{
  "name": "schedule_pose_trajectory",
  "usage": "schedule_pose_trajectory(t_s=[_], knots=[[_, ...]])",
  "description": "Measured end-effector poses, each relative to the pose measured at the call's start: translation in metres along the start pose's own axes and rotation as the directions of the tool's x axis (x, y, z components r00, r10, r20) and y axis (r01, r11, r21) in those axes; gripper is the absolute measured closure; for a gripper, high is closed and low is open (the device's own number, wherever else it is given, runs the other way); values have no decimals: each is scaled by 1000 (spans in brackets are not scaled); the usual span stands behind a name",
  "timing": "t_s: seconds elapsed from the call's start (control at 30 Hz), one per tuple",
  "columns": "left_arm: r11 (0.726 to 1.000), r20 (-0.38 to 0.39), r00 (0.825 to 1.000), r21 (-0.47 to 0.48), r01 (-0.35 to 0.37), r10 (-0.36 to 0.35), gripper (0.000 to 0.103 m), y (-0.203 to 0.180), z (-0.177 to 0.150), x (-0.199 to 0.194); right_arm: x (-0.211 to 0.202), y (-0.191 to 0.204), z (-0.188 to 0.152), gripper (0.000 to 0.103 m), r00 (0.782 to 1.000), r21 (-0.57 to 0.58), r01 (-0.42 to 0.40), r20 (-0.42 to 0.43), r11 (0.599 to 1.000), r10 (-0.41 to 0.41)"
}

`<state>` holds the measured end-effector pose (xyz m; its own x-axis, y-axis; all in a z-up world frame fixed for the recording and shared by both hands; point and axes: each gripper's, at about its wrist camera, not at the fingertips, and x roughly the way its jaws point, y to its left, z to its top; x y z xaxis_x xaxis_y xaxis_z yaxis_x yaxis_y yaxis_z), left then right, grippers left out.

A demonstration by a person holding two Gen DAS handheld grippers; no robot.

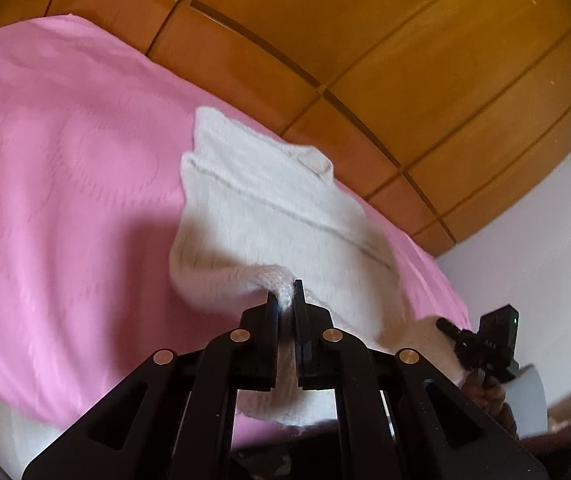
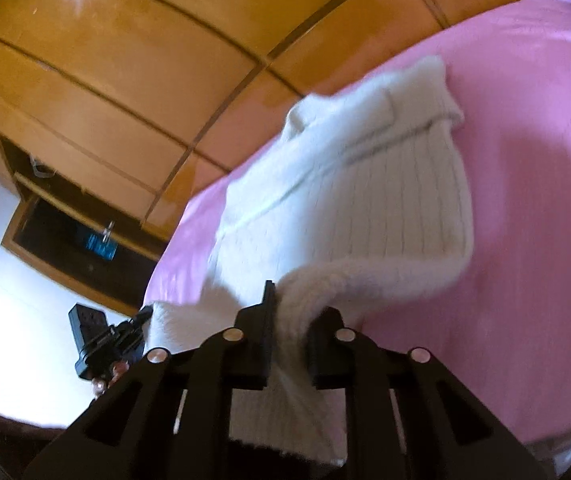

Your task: Fold small clothes

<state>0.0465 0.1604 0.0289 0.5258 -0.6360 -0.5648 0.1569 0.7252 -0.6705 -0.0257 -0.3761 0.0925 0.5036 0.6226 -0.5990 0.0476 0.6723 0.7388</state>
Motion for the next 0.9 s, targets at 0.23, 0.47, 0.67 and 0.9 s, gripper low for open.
schedule_pose_trajectory(t_s=[0.23,0.47,0.67,0.9], knots=[[994,-31,994,-43,-102,100,98,13,47,59,31,-40,45,95,993,152,96,51,984,-105],[977,-65,979,-80,-200,195,92,26,85,104,44,-58,76,36,989,214,105,84,971,-126],[961,17,970,-135,-239,244,50,54,92,81,13,-56,83,28,979,172,110,150,979,-136],[979,-70,977,25,-201,202,50,63,35,65,2,-59,33,38,954,9,295,41,955,-296]])
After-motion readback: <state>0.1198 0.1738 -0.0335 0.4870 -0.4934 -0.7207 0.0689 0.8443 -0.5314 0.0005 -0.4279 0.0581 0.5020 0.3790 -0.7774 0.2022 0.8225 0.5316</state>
